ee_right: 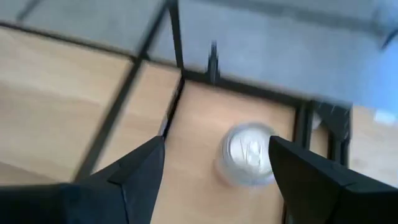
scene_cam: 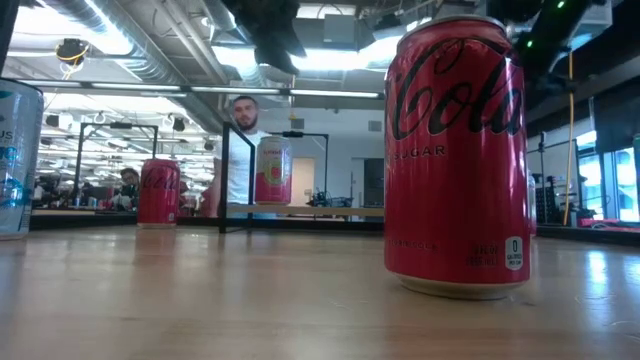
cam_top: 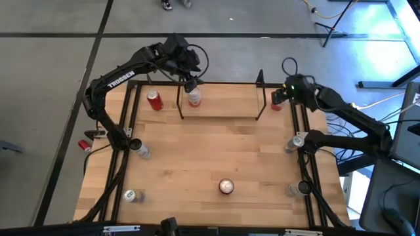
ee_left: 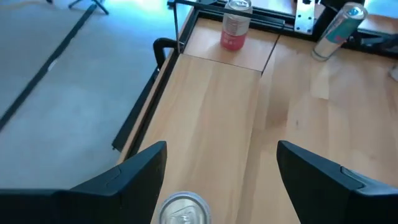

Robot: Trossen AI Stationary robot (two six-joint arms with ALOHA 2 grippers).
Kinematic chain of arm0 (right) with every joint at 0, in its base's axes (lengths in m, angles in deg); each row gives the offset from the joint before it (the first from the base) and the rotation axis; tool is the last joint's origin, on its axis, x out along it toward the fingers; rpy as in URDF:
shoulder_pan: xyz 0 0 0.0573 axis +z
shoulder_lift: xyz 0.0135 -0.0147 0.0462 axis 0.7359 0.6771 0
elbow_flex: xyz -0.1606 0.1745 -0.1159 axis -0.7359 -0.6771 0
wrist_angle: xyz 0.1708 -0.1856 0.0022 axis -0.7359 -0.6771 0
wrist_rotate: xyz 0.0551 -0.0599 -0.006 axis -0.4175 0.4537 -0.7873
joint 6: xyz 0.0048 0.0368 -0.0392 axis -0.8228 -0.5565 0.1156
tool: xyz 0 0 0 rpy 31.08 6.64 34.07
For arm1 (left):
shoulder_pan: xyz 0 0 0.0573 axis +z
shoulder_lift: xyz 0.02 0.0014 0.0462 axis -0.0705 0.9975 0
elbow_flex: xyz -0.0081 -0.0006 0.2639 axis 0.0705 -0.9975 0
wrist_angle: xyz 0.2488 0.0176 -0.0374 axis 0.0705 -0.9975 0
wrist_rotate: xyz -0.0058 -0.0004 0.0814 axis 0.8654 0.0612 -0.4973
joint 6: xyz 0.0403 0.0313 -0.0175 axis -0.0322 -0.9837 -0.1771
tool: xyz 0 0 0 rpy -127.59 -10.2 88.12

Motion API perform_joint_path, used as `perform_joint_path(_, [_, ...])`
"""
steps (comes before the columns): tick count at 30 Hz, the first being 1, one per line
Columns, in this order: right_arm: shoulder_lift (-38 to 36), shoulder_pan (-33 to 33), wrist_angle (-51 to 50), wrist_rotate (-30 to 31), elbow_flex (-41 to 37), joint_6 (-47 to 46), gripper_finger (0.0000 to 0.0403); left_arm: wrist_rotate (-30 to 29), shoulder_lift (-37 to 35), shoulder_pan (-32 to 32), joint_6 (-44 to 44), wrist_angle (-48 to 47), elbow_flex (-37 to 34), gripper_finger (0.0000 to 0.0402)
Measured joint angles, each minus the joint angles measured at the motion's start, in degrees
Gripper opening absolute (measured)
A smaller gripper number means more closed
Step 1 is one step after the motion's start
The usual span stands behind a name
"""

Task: Place canned beverage on shelf
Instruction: Put the pink soda can on the shelf aligned with the other pink soda can

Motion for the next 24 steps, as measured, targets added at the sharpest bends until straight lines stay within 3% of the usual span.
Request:
perform_joint_path(3, [2.6,-4.7,-0.1,-3.5,0.9,0.1,0.0276,-0.3,-0.1,0.0,-2.5,0.1,0.0,0.029])
perform_joint_path(9, [4.9,-8.1,-0.5,-6.7,1.5,0.0,0.0276,-0.3,-0.1,0.0,-3.9,-0.1,0.0,0.029])
perform_joint_path(20, [7.3,-9.5,-1.9,-5.4,1.5,-0.5,0.0276,0.1,-0.1,0.0,-5.3,-1.7,0.0,0.029])
perform_joint_path(24, [11.4,-11.2,-3.2,-6.9,1.5,-0.5,0.0296,0.2,-0.1,-0.1,-5.5,-2.4,0.0,0.029])
